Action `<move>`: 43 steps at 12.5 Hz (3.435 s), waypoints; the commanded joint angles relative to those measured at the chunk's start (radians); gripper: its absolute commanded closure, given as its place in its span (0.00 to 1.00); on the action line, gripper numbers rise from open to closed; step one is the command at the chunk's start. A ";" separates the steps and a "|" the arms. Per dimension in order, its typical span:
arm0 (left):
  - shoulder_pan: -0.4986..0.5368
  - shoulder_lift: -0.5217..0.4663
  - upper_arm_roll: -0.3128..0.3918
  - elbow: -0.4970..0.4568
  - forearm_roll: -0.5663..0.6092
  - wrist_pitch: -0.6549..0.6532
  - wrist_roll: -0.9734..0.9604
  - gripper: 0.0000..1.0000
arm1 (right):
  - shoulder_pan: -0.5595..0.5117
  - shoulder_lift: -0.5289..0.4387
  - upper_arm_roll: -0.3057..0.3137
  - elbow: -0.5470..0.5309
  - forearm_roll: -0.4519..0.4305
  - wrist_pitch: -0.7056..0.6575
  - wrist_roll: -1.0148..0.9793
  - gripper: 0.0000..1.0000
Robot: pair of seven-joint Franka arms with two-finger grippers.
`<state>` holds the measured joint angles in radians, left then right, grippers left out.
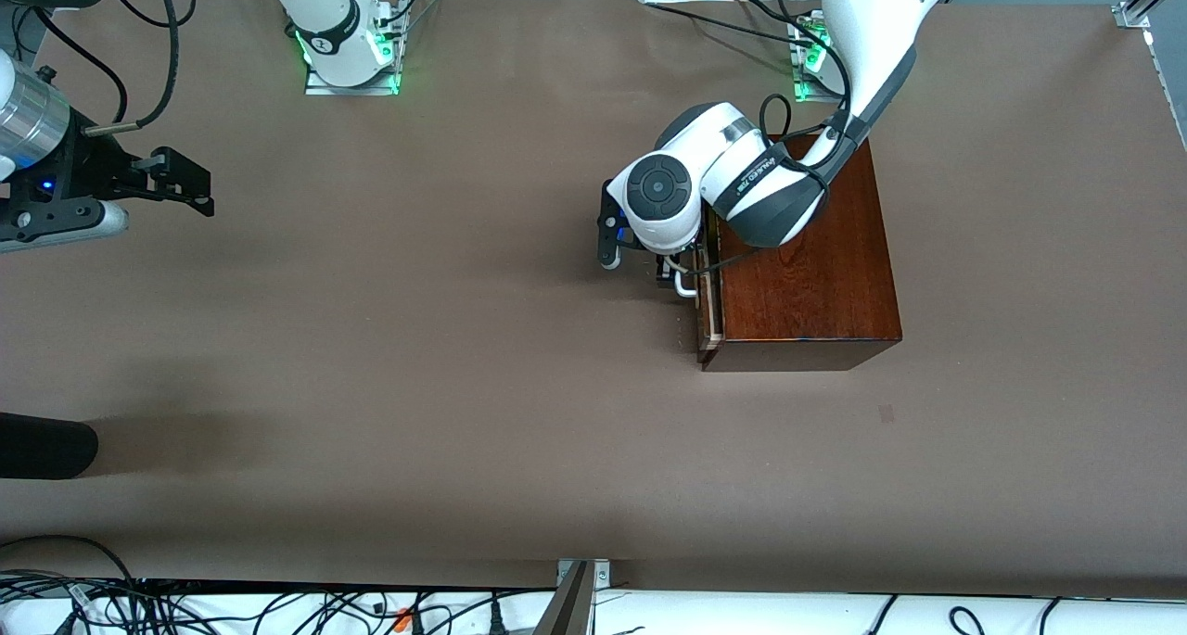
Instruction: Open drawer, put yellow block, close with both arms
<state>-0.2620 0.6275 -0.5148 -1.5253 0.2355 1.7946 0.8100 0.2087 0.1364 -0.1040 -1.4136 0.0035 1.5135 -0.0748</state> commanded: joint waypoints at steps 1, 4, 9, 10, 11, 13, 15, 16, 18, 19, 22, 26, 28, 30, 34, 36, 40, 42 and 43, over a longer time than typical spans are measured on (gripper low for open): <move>0.043 -0.014 0.025 -0.001 0.050 -0.032 0.029 0.00 | -0.011 -0.014 0.013 0.004 0.004 -0.019 0.020 0.00; 0.046 -0.012 0.027 -0.001 0.050 -0.034 0.029 0.00 | -0.011 -0.014 0.010 0.004 0.004 -0.019 0.018 0.00; 0.046 -0.012 0.030 -0.003 0.064 -0.034 0.029 0.00 | -0.009 -0.014 0.010 0.004 0.004 -0.018 0.018 0.00; 0.046 -0.012 0.030 -0.003 0.071 -0.034 0.028 0.00 | -0.011 -0.014 0.009 0.004 0.004 -0.018 0.018 0.00; 0.046 -0.012 0.029 -0.003 0.071 -0.034 0.028 0.00 | -0.011 -0.014 0.009 0.004 0.004 -0.018 0.018 0.00; 0.046 -0.012 0.029 -0.003 0.073 -0.037 0.028 0.00 | -0.011 -0.014 0.009 0.004 0.004 -0.018 0.018 0.00; 0.046 -0.012 0.029 -0.003 0.073 -0.044 0.028 0.00 | -0.011 -0.014 0.009 0.004 0.004 -0.018 0.018 0.00; 0.046 -0.012 0.029 -0.003 0.071 -0.044 0.028 0.00 | -0.011 -0.014 0.007 0.004 0.004 -0.016 0.018 0.00; 0.046 -0.012 0.029 -0.003 0.071 -0.044 0.028 0.00 | -0.011 -0.012 0.006 0.004 0.004 -0.016 0.018 0.00; 0.046 -0.012 0.029 -0.003 0.071 -0.046 0.028 0.00 | -0.011 -0.014 0.006 0.004 0.009 -0.016 0.018 0.00; 0.046 -0.014 0.029 -0.003 0.071 -0.047 0.028 0.00 | -0.011 -0.014 0.003 0.004 0.018 -0.016 0.020 0.00; 0.046 -0.014 0.029 -0.003 0.073 -0.050 0.028 0.00 | -0.011 -0.014 0.001 0.004 0.019 -0.016 0.020 0.00; 0.046 -0.015 0.029 -0.001 0.073 -0.066 0.028 0.00 | -0.011 -0.014 0.001 0.004 0.019 -0.016 0.020 0.00; 0.046 -0.031 0.025 0.000 0.070 -0.067 0.014 0.00 | -0.011 -0.014 0.001 0.004 0.019 -0.016 0.020 0.00; 0.050 -0.147 0.021 0.023 -0.063 -0.112 -0.116 0.00 | -0.011 -0.014 0.001 0.004 0.019 -0.016 0.020 0.00; 0.079 -0.256 0.022 0.023 -0.093 -0.212 -0.266 0.00 | -0.011 -0.014 0.001 0.004 0.019 -0.016 0.020 0.00; 0.164 -0.380 0.051 0.117 -0.093 -0.406 -0.512 0.00 | -0.011 -0.014 0.001 0.004 0.019 -0.018 0.020 0.00; 0.188 -0.414 0.096 0.132 -0.096 -0.460 -0.522 0.00 | -0.011 -0.014 0.001 0.004 0.019 -0.018 0.020 0.00; 0.204 -0.428 0.122 0.137 -0.096 -0.492 -0.525 0.00 | -0.011 -0.014 0.001 0.004 0.019 -0.018 0.020 0.00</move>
<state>-0.0835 0.2117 -0.4255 -1.4036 0.1612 1.3508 0.3115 0.2075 0.1363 -0.1091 -1.4127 0.0072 1.5118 -0.0695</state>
